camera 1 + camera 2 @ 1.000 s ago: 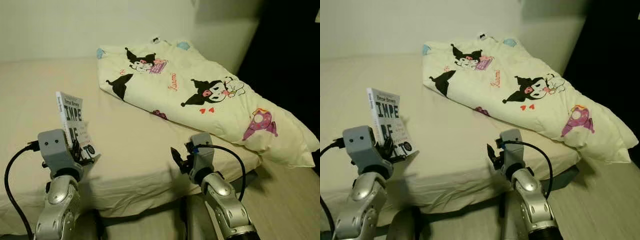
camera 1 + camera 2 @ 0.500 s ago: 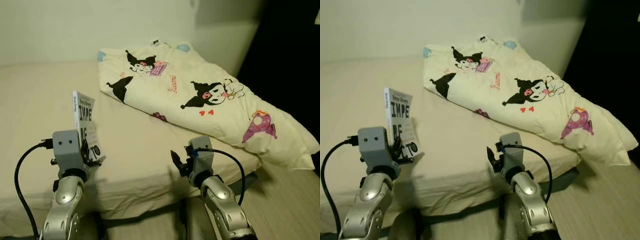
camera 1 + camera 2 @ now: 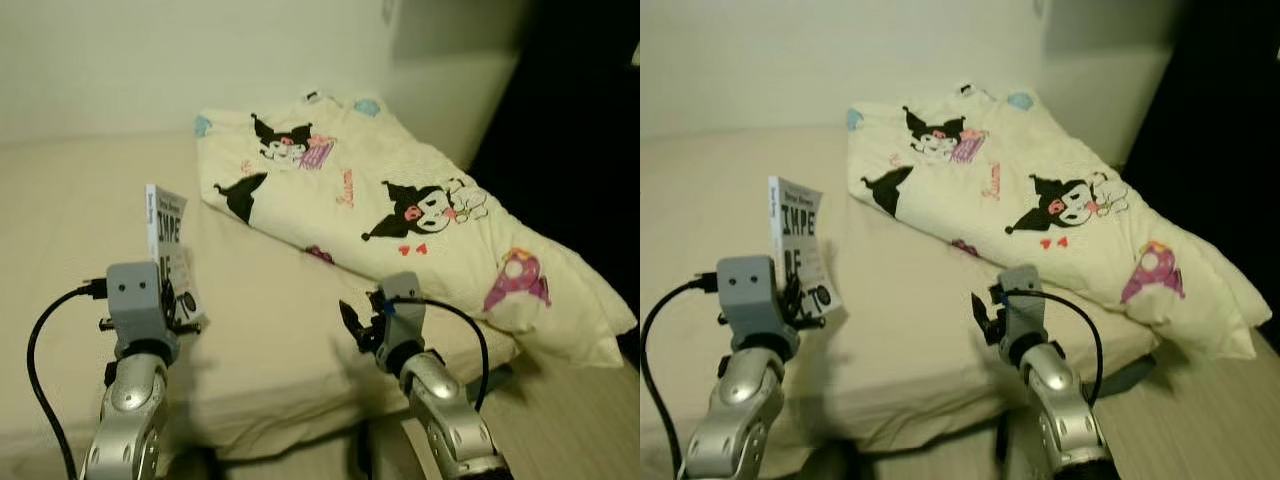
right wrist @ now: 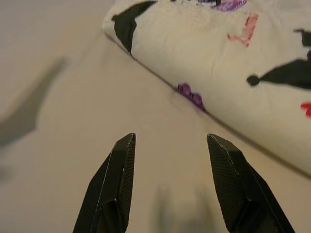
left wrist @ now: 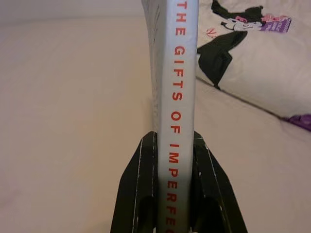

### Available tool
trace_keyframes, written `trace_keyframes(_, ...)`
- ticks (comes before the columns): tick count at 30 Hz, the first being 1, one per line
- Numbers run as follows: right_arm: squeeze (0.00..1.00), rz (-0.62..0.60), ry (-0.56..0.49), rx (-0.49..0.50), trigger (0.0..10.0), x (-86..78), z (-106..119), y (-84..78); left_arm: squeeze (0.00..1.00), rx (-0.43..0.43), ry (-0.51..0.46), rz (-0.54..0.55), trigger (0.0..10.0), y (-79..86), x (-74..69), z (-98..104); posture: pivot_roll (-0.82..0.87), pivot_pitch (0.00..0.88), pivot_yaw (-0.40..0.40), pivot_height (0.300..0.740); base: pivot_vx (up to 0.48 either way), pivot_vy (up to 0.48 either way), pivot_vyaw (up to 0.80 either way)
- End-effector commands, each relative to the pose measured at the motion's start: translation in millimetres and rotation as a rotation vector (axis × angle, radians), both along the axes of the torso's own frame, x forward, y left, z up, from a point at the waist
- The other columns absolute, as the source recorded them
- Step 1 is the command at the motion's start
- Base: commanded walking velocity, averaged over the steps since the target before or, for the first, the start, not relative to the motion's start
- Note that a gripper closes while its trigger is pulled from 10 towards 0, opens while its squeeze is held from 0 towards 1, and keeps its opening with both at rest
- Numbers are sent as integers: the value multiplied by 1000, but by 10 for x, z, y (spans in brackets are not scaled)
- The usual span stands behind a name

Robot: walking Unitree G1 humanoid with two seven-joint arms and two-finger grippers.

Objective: Clean up the room

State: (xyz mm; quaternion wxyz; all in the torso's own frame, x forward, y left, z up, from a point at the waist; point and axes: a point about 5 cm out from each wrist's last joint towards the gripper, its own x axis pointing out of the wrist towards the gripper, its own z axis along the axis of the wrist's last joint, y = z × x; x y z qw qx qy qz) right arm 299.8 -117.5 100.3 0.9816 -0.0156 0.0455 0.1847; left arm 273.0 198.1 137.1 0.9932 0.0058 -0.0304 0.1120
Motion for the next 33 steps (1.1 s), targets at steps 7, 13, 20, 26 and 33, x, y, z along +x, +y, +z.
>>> trace_keyframes(7, 0, 21, 17, 4, 10000, -21, -54, 47, 0, 32, -14, 23, 10000, 73, -28, 10, -51, 91, -25, 659, 0, 0, 0)
trace_keyframes(13, 0, 34, 20, 3, 10000, -23, -57, 63, 0, 27, -17, 26, 10000, 71, -54, 0, -50, 94, -29, 679, 0, 0, 0)
trace_keyframes(20, 0, 54, 22, 0, 10000, -21, -58, 89, 0, 18, -34, 26, 10000, 75, -66, 8, -47, 94, -41, 704, 0, 0, 0)
trace_keyframes(26, 0, 67, 24, -2, 10000, -23, -61, 105, 0, 8, -42, 7, 10000, 44, -74, 0, -50, 95, -46, 734, 0, 0, 0)
trace_keyframes(33, 0, 71, 24, -1, 10000, -24, -61, 118, 0, 7, -40, 5, 10000, 32, -83, -16, -51, 95, -46, 740, 0, 0, 0)
